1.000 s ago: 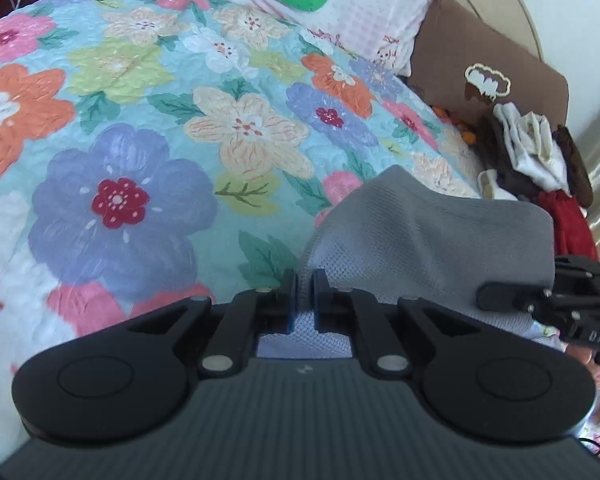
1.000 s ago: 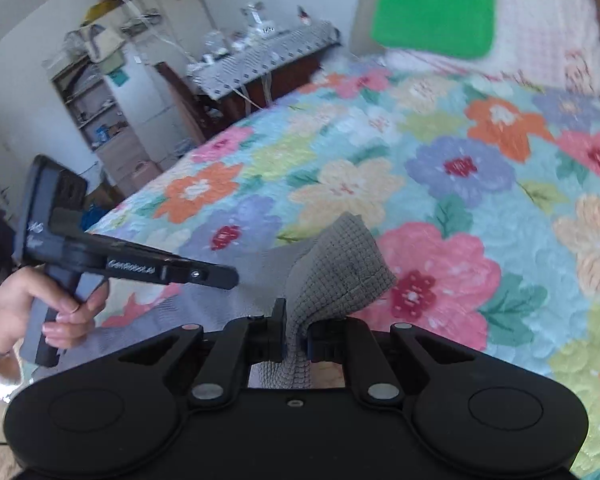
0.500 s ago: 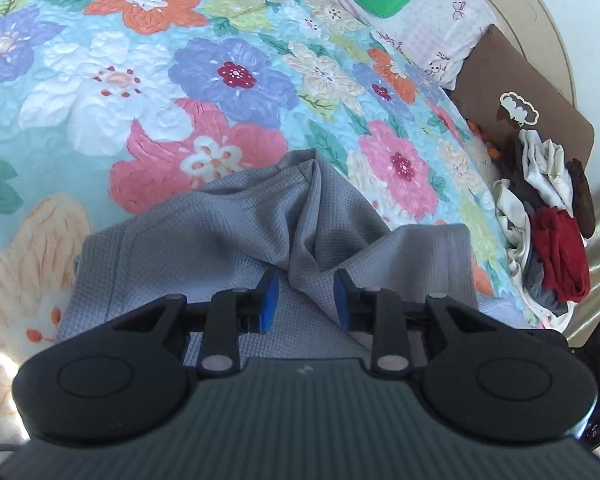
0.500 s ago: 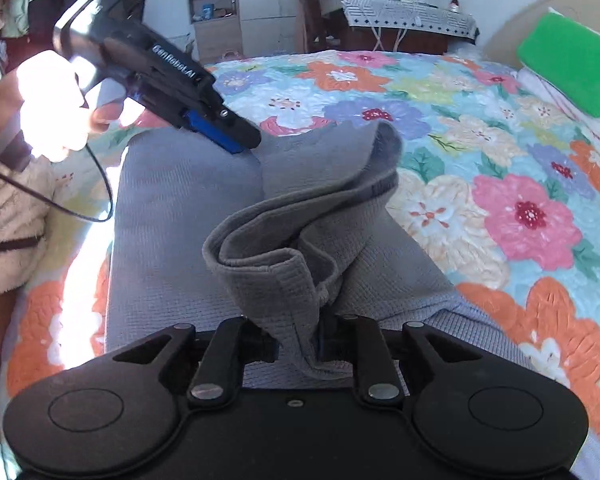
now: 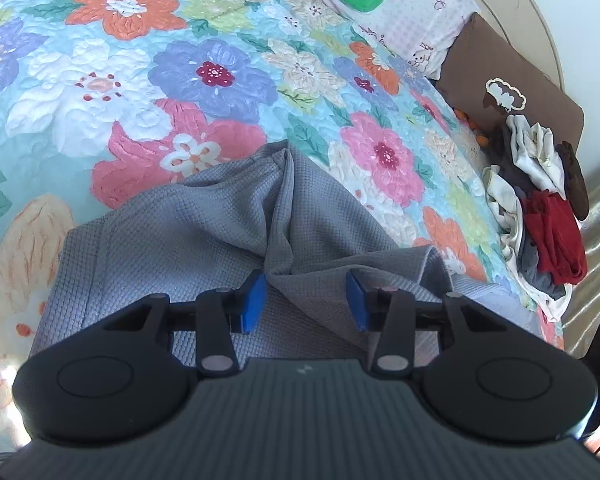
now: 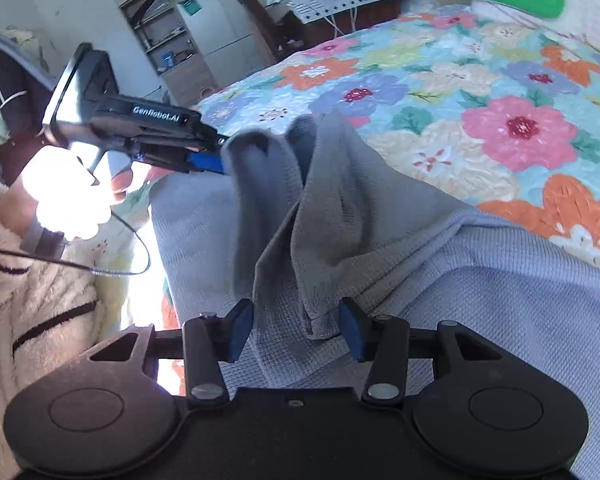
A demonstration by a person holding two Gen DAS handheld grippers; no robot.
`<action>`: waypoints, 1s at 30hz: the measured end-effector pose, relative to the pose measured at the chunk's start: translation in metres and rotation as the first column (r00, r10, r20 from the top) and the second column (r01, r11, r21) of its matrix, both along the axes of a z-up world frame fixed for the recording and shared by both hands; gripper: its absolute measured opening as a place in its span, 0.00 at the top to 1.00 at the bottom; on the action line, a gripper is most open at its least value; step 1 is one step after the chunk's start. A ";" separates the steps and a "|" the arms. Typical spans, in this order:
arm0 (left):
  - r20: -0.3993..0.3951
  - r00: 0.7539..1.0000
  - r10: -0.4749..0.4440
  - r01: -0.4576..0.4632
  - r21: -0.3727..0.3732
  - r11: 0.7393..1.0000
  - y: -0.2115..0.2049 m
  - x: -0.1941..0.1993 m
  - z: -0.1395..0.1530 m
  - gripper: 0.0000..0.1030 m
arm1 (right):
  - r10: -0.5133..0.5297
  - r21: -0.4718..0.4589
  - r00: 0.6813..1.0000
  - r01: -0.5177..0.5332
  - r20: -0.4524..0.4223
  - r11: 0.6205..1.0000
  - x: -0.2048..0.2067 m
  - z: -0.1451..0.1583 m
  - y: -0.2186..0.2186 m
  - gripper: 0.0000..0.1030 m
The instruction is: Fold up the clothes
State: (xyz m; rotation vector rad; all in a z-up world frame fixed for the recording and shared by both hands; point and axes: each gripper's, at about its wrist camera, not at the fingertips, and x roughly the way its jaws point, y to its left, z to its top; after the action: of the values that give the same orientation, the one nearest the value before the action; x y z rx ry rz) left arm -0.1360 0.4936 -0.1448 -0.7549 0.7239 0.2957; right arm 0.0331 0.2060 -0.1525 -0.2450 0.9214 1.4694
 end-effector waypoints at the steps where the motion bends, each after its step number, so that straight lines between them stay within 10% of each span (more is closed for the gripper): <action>1: 0.008 1.000 0.004 -0.004 -0.007 1.000 -0.002 -0.003 0.001 0.58 | -0.018 0.020 1.000 0.019 -0.009 1.000 -0.001 0.005 -0.004 0.49; 14: 0.061 0.990 0.130 -0.124 -0.101 0.987 0.008 -0.032 -0.006 0.53 | -0.063 -0.004 0.934 0.069 0.352 0.998 -0.038 0.018 0.055 0.34; 16: 0.059 0.990 0.131 -0.123 -0.113 0.986 0.010 -0.033 -0.008 0.52 | -0.040 -0.012 0.934 0.047 0.354 0.999 -0.041 0.011 0.063 0.52; 17: 0.054 0.990 0.130 -0.123 -0.117 0.985 0.010 -0.033 -0.009 0.52 | -0.011 -0.015 0.938 0.017 0.346 1.000 -0.046 0.010 0.064 0.84; 19: 0.051 0.991 0.121 -0.114 -0.120 0.986 0.010 -0.032 -0.010 0.52 | 0.087 -0.055 0.930 -0.072 0.358 0.996 -0.061 0.010 0.059 0.91; 24: 0.057 0.994 0.093 -0.086 -0.118 0.989 0.006 -0.028 -0.009 0.50 | 0.232 -0.178 0.880 -0.171 0.415 0.969 -0.091 0.007 0.041 0.79; 27: 0.037 0.997 0.069 -0.064 -0.115 0.991 0.002 -0.027 -0.011 0.47 | 0.115 -0.128 0.947 -0.080 0.300 0.989 -0.079 0.014 0.018 0.50; 30: 0.001 0.999 0.036 -0.036 -0.119 0.992 -0.003 -0.025 -0.014 0.44 | -0.055 -0.075 0.996 0.061 0.077 0.995 -0.047 0.017 -0.010 0.42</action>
State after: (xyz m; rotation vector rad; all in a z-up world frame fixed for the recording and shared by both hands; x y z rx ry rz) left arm -0.1606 0.4911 -0.1586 -0.8821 0.7309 0.2856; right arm -0.0144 0.1958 -0.1353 -0.3259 0.9189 1.3638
